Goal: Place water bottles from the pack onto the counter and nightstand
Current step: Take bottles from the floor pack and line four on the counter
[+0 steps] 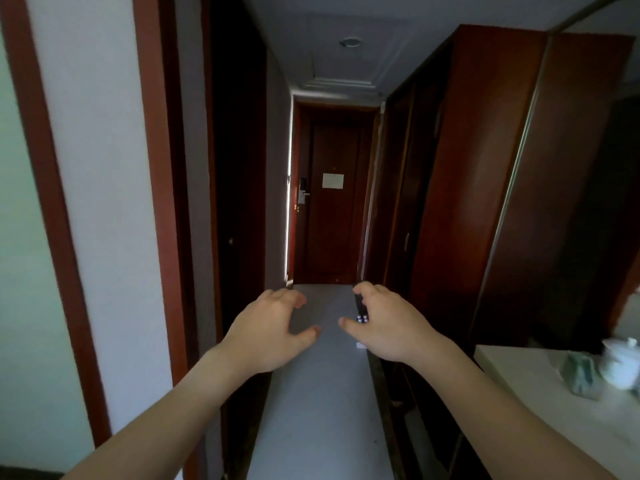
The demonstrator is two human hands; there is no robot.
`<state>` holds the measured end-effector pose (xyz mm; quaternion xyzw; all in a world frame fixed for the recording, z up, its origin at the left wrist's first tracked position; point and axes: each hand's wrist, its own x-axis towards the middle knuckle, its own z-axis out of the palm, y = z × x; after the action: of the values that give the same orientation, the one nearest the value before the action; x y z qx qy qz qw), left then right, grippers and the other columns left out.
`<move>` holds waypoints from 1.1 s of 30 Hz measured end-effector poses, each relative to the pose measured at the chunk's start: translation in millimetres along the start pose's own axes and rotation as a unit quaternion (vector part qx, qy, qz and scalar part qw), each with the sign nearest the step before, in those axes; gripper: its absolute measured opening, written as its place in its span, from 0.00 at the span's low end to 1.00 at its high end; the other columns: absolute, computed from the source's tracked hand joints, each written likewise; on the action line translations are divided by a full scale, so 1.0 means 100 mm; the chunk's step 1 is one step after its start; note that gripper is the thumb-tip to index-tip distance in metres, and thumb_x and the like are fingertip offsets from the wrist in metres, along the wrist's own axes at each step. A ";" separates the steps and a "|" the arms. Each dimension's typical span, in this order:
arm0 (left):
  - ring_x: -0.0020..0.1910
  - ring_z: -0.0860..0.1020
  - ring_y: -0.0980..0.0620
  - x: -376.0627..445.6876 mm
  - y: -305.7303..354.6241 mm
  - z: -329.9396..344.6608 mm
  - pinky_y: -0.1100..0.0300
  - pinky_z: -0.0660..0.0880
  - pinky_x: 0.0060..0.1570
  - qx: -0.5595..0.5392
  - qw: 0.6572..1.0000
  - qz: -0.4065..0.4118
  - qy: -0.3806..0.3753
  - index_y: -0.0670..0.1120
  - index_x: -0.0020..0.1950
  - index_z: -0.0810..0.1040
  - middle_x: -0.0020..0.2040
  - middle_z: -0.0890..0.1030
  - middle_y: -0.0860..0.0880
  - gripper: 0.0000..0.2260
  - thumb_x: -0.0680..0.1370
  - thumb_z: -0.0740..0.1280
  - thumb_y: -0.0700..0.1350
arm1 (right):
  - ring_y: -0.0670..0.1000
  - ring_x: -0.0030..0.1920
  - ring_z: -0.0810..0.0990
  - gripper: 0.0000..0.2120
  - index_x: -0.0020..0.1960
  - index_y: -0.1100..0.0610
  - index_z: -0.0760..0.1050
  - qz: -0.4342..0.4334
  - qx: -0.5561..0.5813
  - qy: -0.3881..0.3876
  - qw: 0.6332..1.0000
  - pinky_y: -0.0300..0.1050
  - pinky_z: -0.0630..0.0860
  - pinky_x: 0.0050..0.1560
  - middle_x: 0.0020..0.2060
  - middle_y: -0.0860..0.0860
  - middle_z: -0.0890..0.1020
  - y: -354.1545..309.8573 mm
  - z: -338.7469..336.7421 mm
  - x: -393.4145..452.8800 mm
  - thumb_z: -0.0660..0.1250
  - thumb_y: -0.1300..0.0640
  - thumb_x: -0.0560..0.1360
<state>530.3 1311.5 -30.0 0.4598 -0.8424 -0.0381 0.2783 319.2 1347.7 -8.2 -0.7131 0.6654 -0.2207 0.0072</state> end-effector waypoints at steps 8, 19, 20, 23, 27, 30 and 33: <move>0.67 0.71 0.54 1.60 -0.40 0.67 0.56 0.72 0.65 -0.006 1.000 0.014 -0.008 0.50 0.71 0.72 0.68 0.76 0.54 0.28 0.76 0.66 0.62 | 0.53 0.67 0.73 0.35 0.76 0.52 0.62 0.020 0.006 -0.005 1.000 0.51 0.74 0.63 0.70 0.52 0.72 0.78 0.28 1.41 0.65 0.37 0.75; 0.61 0.74 0.55 4.07 -0.79 1.78 0.59 0.73 0.56 -0.017 1.000 0.017 0.002 0.52 0.67 0.75 0.60 0.79 0.56 0.23 0.75 0.69 0.59 | 0.54 0.59 0.77 0.33 0.73 0.52 0.65 0.015 0.008 -0.013 1.000 0.53 0.77 0.57 0.61 0.53 0.76 2.34 0.58 3.70 0.66 0.38 0.73; 0.60 0.74 0.56 4.30 -0.84 1.85 0.60 0.73 0.54 -0.015 1.000 0.015 0.006 0.53 0.67 0.75 0.59 0.79 0.56 0.23 0.75 0.69 0.60 | 0.54 0.59 0.77 0.33 0.73 0.52 0.65 0.012 0.007 -0.012 1.000 0.53 0.78 0.57 0.61 0.53 0.76 2.46 0.58 3.94 0.66 0.38 0.73; 0.57 0.74 0.58 4.92 -1.02 2.07 0.61 0.71 0.51 -0.017 1.000 0.014 0.013 0.53 0.66 0.75 0.58 0.79 0.58 0.23 0.74 0.69 0.61 | 0.54 0.59 0.77 0.33 0.72 0.52 0.66 0.004 0.009 -0.004 1.000 0.53 0.77 0.57 0.61 0.52 0.76 2.74 0.60 4.61 0.66 0.38 0.73; 0.58 0.75 0.56 5.67 -1.34 2.38 0.60 0.71 0.52 -0.014 1.000 0.006 0.010 0.53 0.65 0.76 0.58 0.79 0.57 0.22 0.74 0.68 0.61 | 0.53 0.60 0.78 0.32 0.72 0.52 0.66 -0.004 0.018 -0.018 1.000 0.50 0.76 0.57 0.61 0.52 0.77 3.08 0.81 5.39 0.66 0.39 0.74; 0.58 0.74 0.57 6.25 -1.64 2.68 0.61 0.70 0.52 -0.016 1.000 0.010 0.011 0.53 0.66 0.75 0.60 0.79 0.57 0.23 0.74 0.67 0.62 | 0.53 0.59 0.78 0.30 0.71 0.52 0.67 -0.006 0.018 -0.030 0.999 0.50 0.76 0.57 0.60 0.53 0.77 3.37 1.05 6.00 0.66 0.39 0.74; 0.57 0.73 0.59 6.84 -1.98 3.00 0.62 0.69 0.51 -0.019 1.000 0.017 0.012 0.53 0.66 0.75 0.60 0.79 0.56 0.23 0.74 0.67 0.62 | 0.53 0.60 0.77 0.31 0.72 0.53 0.67 0.000 0.024 -0.035 0.999 0.51 0.76 0.59 0.62 0.53 0.77 3.63 1.30 6.64 0.66 0.39 0.75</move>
<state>239.3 596.4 -49.2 0.4402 -0.8459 -0.0433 0.2980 29.8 637.2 -32.8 -0.7202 0.6590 -0.2118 0.0475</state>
